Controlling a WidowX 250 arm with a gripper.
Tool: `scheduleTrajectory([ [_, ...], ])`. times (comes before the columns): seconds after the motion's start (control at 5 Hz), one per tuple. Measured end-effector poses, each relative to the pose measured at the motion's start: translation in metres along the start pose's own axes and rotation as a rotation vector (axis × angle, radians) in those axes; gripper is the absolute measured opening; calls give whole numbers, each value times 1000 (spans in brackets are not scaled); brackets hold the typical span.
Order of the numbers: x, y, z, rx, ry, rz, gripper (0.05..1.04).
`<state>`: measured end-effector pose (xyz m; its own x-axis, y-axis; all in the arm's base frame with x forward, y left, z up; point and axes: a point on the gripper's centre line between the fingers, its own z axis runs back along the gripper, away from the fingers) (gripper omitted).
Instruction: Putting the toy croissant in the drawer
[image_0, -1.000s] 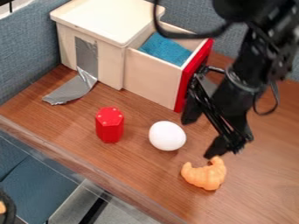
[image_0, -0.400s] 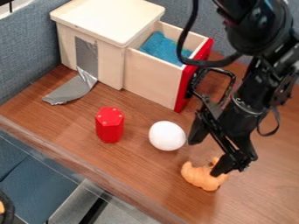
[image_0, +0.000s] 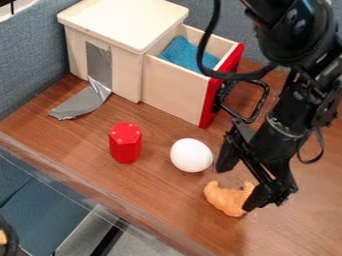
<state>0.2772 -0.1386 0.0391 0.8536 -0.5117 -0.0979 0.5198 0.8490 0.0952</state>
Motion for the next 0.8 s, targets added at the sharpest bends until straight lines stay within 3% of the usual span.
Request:
scheduleTrajectory([
  [0.6, -12, -2, -16, -8, 14, -39, 1001],
  [0.8, -16, 3, -26, -5, 39, -46, 1001],
])
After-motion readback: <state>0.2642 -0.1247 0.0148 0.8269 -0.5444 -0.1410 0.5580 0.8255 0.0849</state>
